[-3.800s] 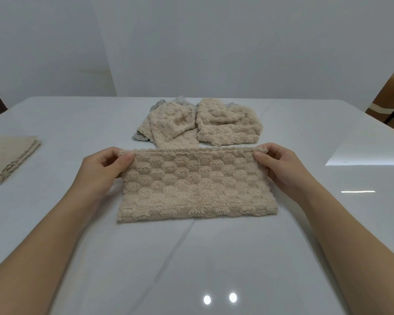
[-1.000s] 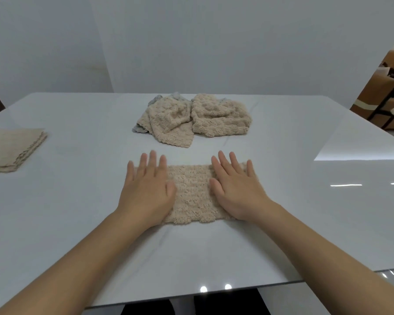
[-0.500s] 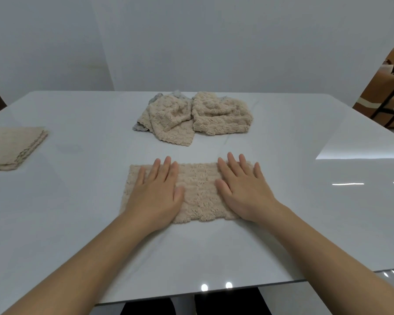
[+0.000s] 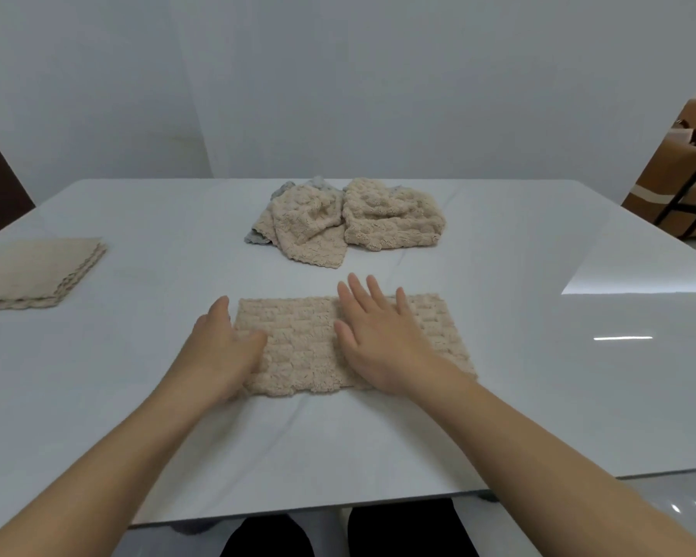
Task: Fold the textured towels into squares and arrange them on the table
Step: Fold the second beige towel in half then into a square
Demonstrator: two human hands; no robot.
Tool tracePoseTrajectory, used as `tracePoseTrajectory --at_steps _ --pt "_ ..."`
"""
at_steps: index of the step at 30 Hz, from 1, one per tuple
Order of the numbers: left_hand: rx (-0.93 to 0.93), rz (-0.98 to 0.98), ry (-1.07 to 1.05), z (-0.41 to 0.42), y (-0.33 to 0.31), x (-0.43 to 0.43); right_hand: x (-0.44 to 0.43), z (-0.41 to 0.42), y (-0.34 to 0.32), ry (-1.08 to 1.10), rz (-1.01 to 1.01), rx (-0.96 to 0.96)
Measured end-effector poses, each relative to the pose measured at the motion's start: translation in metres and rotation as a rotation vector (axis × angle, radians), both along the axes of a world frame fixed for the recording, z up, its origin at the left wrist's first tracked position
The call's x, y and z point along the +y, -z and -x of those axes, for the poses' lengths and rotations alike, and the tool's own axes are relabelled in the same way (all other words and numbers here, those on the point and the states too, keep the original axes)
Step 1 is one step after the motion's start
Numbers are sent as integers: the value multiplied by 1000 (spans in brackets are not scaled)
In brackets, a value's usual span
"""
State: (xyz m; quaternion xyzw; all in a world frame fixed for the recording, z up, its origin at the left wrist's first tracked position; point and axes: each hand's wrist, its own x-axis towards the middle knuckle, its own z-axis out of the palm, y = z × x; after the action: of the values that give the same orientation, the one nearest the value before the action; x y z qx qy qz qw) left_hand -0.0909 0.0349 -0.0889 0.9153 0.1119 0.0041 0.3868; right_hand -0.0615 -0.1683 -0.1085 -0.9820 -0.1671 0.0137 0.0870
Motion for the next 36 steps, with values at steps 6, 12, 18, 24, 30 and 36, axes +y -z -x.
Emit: tracePoseTrajectory --at_steps 6,12,18,24,30,36 --pt "327 674 -147 -7 -18 22 10 -2 15 14 32 36" --pt "362 425 -71 -23 -15 13 11 -3 14 24 38 38" --pt "238 418 -127 -28 -18 28 29 -6 13 14 11 38" --pt "184 475 -110 -22 -32 27 41 -8 10 -5 -9 74" --pt "128 600 69 -32 -68 -19 17 -6 -34 186 -940 292" --pt "228 715 293 -28 -63 -82 -27 -9 -44 402 -1654 805"
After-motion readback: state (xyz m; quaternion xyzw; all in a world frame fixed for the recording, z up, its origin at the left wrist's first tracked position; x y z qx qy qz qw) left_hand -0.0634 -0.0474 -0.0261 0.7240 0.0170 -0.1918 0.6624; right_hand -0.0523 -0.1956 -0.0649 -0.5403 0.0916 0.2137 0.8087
